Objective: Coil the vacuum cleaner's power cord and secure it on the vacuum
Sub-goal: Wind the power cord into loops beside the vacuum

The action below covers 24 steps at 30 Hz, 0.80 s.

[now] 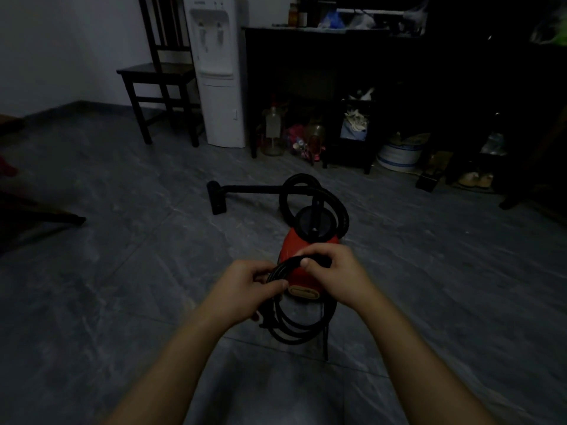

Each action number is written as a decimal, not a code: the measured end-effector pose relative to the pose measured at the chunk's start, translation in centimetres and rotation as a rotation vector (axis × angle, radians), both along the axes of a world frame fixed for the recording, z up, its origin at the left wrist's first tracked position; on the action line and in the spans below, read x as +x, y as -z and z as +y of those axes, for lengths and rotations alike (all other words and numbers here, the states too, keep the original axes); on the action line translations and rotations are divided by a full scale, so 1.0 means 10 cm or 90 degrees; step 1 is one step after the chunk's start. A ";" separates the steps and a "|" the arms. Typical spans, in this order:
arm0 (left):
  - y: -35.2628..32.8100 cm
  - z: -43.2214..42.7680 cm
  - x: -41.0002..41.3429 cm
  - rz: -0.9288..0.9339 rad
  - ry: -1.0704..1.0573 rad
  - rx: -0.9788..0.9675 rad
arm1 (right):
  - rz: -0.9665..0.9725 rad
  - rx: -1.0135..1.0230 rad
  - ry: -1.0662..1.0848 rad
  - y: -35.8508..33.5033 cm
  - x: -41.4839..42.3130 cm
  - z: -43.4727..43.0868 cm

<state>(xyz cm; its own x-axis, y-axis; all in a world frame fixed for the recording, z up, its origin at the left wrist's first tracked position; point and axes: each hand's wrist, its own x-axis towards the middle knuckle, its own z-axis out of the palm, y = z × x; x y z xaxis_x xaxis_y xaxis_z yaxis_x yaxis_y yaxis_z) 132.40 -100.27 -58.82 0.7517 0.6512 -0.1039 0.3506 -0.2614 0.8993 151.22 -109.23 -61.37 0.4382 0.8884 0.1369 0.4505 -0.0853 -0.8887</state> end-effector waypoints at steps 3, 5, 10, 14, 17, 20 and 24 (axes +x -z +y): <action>0.04 0.01 0.00 -0.036 -0.029 0.027 | 0.010 -0.003 0.015 -0.02 0.00 -0.02; 0.04 0.02 -0.01 -0.057 -0.035 0.041 | 0.014 -0.011 0.022 -0.03 0.02 -0.04; 0.00 0.08 -0.07 -0.126 -0.096 0.033 | 0.064 -0.020 0.038 -0.01 0.10 -0.07; -0.02 0.12 -0.11 -0.148 -0.118 0.009 | 0.074 -0.031 0.020 -0.01 0.08 -0.07; -0.01 0.14 -0.12 -0.156 -0.122 0.012 | 0.080 -0.051 0.003 0.03 0.07 -0.06; 0.01 0.15 -0.11 -0.164 -0.134 -0.001 | 0.078 -0.083 0.005 0.06 0.05 -0.06; 0.04 0.13 -0.10 -0.109 -0.125 0.008 | 0.018 -0.097 0.045 0.10 0.03 -0.04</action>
<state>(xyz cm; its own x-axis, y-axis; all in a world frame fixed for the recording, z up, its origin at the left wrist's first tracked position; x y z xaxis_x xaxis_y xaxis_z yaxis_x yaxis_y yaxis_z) 131.44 -99.00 -59.18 0.6173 0.7864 0.0231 0.2392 -0.2155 0.9467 151.56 -109.65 -62.33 0.5027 0.8644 -0.0102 0.4135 -0.2508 -0.8753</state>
